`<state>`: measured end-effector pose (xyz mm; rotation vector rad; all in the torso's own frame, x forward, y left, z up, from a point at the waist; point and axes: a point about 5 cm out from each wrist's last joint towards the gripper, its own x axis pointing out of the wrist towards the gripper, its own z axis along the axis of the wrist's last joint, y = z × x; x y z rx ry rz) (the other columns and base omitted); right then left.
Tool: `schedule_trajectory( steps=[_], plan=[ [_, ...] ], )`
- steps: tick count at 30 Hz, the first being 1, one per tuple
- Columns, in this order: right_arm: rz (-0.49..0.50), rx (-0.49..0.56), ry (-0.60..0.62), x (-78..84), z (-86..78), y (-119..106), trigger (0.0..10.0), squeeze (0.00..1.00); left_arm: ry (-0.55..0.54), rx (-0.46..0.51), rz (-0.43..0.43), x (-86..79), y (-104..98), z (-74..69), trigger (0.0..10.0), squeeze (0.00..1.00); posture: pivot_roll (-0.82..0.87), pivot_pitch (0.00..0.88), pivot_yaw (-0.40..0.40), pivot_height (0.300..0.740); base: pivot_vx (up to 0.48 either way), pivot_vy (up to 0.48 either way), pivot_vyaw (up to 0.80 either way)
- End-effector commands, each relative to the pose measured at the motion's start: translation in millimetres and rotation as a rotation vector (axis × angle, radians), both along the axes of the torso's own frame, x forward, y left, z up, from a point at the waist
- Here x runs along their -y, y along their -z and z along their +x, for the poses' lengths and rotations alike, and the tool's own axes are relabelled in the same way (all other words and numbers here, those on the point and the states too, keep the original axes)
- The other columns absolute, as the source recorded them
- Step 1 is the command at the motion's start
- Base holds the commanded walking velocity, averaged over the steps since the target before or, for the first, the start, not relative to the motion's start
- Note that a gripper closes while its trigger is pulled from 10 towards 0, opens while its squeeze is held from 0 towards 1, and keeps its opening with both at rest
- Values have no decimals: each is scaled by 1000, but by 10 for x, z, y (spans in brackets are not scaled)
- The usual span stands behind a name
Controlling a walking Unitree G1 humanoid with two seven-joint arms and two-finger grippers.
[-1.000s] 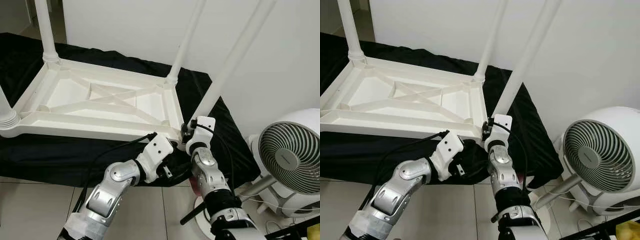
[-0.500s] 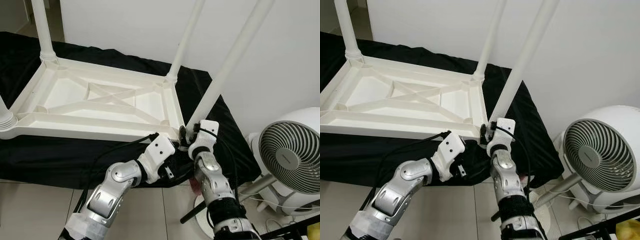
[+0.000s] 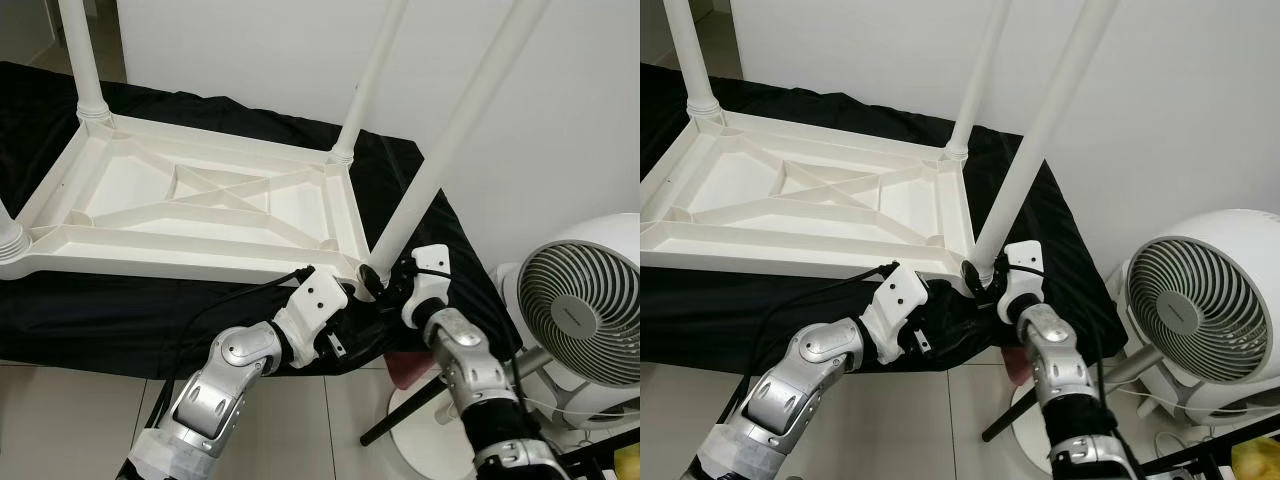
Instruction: Building children table
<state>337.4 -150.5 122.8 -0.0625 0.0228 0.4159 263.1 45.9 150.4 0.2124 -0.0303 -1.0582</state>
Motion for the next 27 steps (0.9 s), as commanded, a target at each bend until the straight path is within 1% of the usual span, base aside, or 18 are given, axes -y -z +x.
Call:
schedule_trajectory(
  steps=[1, 2, 3, 4, 5, 6, 9, 10, 16, 17, 18, 21, 22, 23, 24, 25, 26, 27],
  plan=[
    [-18, -1, -30, 44, 14, -2, 10000, 0, -9, 11, -5, 48, -23, -7, 10000, 0, 115, 22, -208, 740, 0, 0, 0],
    [-48, -5, -78, 28, 68, -28, 10000, 0, -9, 13, -7, 54, -30, -1, 10000, 0, 121, 16, -212, 740, 0, 0, 0],
    [-48, -5, -78, 28, 68, -28, 10000, 0, -9, 13, -7, 54, -30, -1, 10000, 0, 121, 16, -212, 740, 0, 0, 0],
    [-76, -5, -135, 2, 124, -59, 10000, 0, -5, 16, -9, 73, -38, -1, 10000, 0, 127, 14, -214, 740, 0, 0, 0],
    [-73, -10, -160, -16, 139, -61, 10000, 0, 2, 16, -10, 89, -39, -12, 10000, 0, 127, 14, -214, 740, 0, 0, 0],
    [-73, -10, -160, -16, 139, -61, 10000, 0, 2, 16, -10, 89, -39, -12, 10000, 0, 127, 14, -214, 740, 0, 0, 0],
    [-116, -14, -215, -109, 171, -34, 10000, 0, 3, 3, -13, 112, -2, -26, 10000, 0, 134, 12, -215, 740, 0, 0, 0],
    [-133, -10, -224, -127, 180, -25, 10000, 0, -1, -2, -12, 110, 11, -22, 10000, 0, 134, 12, -215, 740, 0, 0, 0],
    [-118, -39, -260, -190, 191, 49, 10000, 0, -31, -15, -12, 80, 64, 14, 10000, 0, 147, 9, -220, 740, 0, 0, 0],
    [-118, -44, -259, -198, 191, 72, 9216, 0, -39, -19, -11, 75, 86, 24, 10000, 0, 147, 9, -220, 740, 0, 0, 0],
    [-114, -50, -257, -204, 190, 98, 9804, 0, -50, -25, -9, 71, 118, 40, 10000, 0, 153, 3, -221, 740, 0, 0, 0],
    [-107, -59, -252, -197, 192, 119, 9569, 0, -59, -26, -8, 72, 132, 51, 10000, 0, 153, 3, -221, 740, 0, 0, 0],
    [-102, -66, -249, -189, 189, 141, 5882, 0, -68, -27, -8, 74, 144, 65, 10000, 0, 153, 0, -219, 740, 0, 0, 0],
    [-102, -66, -249, -189, 189, 141, 5882, 0, -68, -27, -8, 74, 144, 65, 10000, 0, 153, 0, -219, 740, 0, 0, 0],
    [-89, -72, -248, -185, 183, 165, 1412, 0, -78, -23, -3, 75, 158, 81, 10000, 0, 154, 0, -213, 740, 0, 0, 0],
    [-80, -74, -249, -183, 180, 181, 1412, 0, -84, -20, 1, 74, 167, 91, 10000, 0, 154, 0, -211, 740, 0, 0, 0],
    [-65, -75, -250, -183, 169, 200, 0, 0, -87, -15, 7, 75, 178, 100, 10000, 0, 153, 0, -208, 740, 0, 0, 0],
    [-56, -75, -250, -183, 163, 212, 0, 0, -89, -11, 11, 75, 184, 104, 10000, 0, 153, 0, -208, 740, 0, 0, 0]
  ],
)
